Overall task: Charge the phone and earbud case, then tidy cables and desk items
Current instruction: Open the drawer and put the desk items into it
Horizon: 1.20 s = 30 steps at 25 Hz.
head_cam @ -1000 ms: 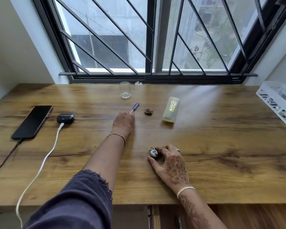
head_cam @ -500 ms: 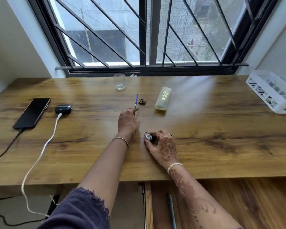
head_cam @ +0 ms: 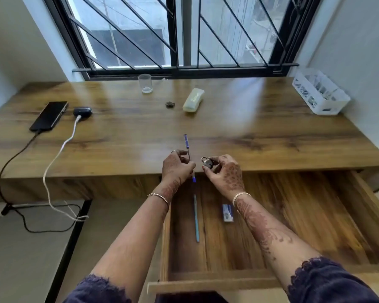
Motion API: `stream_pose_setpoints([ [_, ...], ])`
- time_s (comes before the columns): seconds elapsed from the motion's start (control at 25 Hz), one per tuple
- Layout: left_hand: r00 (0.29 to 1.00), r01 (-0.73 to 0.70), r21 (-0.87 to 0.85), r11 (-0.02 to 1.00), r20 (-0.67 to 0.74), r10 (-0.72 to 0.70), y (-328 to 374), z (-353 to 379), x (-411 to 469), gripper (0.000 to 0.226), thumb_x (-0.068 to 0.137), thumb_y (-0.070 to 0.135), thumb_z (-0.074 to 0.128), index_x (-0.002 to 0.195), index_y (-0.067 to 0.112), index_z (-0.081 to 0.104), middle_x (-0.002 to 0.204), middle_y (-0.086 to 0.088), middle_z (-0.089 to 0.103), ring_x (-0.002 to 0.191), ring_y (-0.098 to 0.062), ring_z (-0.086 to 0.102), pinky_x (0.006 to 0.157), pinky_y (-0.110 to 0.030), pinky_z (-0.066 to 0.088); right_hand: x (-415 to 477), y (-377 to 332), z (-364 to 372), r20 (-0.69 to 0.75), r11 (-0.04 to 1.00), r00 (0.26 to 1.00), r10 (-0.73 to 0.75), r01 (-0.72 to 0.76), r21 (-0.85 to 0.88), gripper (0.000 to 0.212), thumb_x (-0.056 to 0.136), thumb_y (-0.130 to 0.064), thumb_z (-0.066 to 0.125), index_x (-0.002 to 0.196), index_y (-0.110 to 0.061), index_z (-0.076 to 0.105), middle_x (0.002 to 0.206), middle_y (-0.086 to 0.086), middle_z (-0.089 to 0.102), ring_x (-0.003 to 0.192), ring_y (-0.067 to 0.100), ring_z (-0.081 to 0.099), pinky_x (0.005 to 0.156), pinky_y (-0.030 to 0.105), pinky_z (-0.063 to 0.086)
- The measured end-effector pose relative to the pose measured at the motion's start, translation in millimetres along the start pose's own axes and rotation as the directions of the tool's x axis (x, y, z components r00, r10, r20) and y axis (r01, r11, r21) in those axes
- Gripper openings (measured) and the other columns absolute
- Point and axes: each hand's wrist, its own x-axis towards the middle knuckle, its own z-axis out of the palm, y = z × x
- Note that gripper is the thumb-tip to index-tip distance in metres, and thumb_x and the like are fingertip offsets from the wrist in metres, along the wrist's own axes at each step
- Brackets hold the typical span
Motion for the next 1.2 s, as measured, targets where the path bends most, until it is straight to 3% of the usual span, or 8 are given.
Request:
stream_pose_setpoints([
  [0.08, 0.999, 0.028, 0.020, 0.999, 0.019, -0.028, -9.1, 18.1, -34.2, 0.025, 0.070, 0.018, 0.069, 0.094, 0.020, 0.065, 0.086, 0.000, 0.072, 0.077, -0.019, 0.072, 0.079, -0.039, 0.059, -25.3, 20.0, -20.2, -0.035, 1.000, 0.999, 0.010, -0.009, 0.005, 0.027, 0.073, -0.034, 0.076, 0.095, -0.019, 0.072, 0.091, 0.003, 0.066, 0.086, 0.017, 0.063, 0.079, 0.025, 0.050],
  [0.2, 0.997, 0.037, 0.300, 0.953, 0.056, -0.056, -33.0, 43.3, -75.0, 0.028, 0.073, 0.023, 0.068, 0.100, 0.017, 0.067, 0.095, 0.002, 0.071, 0.088, -0.016, 0.069, 0.083, -0.030, 0.056, -60.1, 52.7, -39.0, -0.050, 0.997, 0.996, 0.076, -0.077, -0.017, 0.025, 0.072, -0.033, 0.076, 0.094, -0.021, 0.072, 0.092, 0.001, 0.067, 0.087, 0.016, 0.065, 0.077, 0.018, 0.045],
  [0.4, 0.984, 0.116, 0.459, 0.881, 0.066, -0.164, -63.5, 71.6, -106.3, 0.033, 0.079, 0.024, 0.070, 0.110, 0.017, 0.064, 0.109, -0.003, 0.067, 0.104, -0.021, 0.064, 0.083, -0.025, 0.052, -89.3, 98.8, -43.4, 0.086, 0.950, 0.961, 0.264, -0.244, -0.194, 0.020, 0.080, -0.035, 0.066, 0.091, -0.020, 0.072, 0.092, 0.004, 0.066, 0.090, 0.022, 0.064, 0.074, 0.025, 0.048],
  [0.6, 0.991, 0.060, 0.555, 0.830, 0.063, -0.114, -74.7, 87.2, -97.2, 0.022, 0.079, 0.020, 0.066, 0.099, 0.012, 0.065, 0.107, -0.013, 0.067, 0.104, -0.031, 0.065, 0.081, -0.032, 0.055, -95.3, 116.0, -24.7, 0.182, 0.912, 0.918, 0.354, -0.295, -0.286, 0.024, 0.084, -0.038, 0.061, 0.096, -0.020, 0.070, 0.105, 0.005, 0.063, 0.100, 0.024, 0.062, 0.085, 0.030, 0.051],
  [0.84, 0.996, 0.036, 0.593, 0.804, 0.045, -0.078, -79.7, 97.4, -88.7, 0.015, 0.085, 0.014, 0.060, 0.099, 0.010, 0.065, 0.109, -0.014, 0.065, 0.104, -0.032, 0.064, 0.083, -0.034, 0.055, -96.7, 126.0, -11.8, 0.185, 0.899, 0.906, 0.381, -0.316, -0.305, 0.034, 0.079, -0.038, 0.069, 0.106, -0.018, 0.068, 0.115, 0.006, 0.061, 0.107, 0.024, 0.060, 0.091, 0.034, 0.051],
  [1.0, 0.997, 0.032, 0.584, 0.811, 0.043, -0.070, -82.0, 93.5, -90.4, 0.025, 0.086, 0.023, 0.064, 0.107, 0.010, 0.063, 0.117, -0.013, 0.062, 0.110, -0.031, 0.061, 0.089, -0.034, 0.053, -98.5, 128.4, -14.5, 0.192, 0.902, 0.901, 0.390, -0.331, -0.279, 0.044, 0.076, -0.042, 0.073, 0.112, -0.017, 0.065, 0.119, 0.004, 0.059, 0.109, 0.023, 0.058, 0.094, 0.033, 0.049],
  [1.12, 0.995, 0.038, 0.540, 0.841, 0.058, -0.082, -79.7, 84.8, -94.9, 0.037, 0.090, 0.035, 0.058, 0.120, 0.013, 0.057, 0.123, -0.010, 0.059, 0.114, -0.027, 0.057, 0.094, -0.034, 0.050, -96.7, 115.5, -26.6, 0.127, 0.910, 0.923, 0.362, -0.321, -0.263, 0.054, 0.079, -0.045, 0.070, 0.123, -0.018, 0.057, 0.129, 0.004, 0.052, 0.116, 0.025, 0.054, 0.095, 0.031, 0.044],
  [1.2, 0.999, -0.039, 0.539, 0.841, 0.020, 0.033, -65.2, 77.9, -96.1, 0.034, 0.092, 0.036, 0.054, 0.119, 0.017, 0.060, 0.118, -0.005, 0.062, 0.110, -0.022, 0.060, 0.089, -0.030, 0.050, -91.8, 100.8, -34.5, 0.037, 0.923, 0.957, 0.288, -0.267, -0.276, 0.053, 0.081, -0.048, 0.065, 0.125, -0.020, 0.054, 0.126, 0.002, 0.053, 0.114, 0.023, 0.054, 0.090, 0.032, 0.045],
])
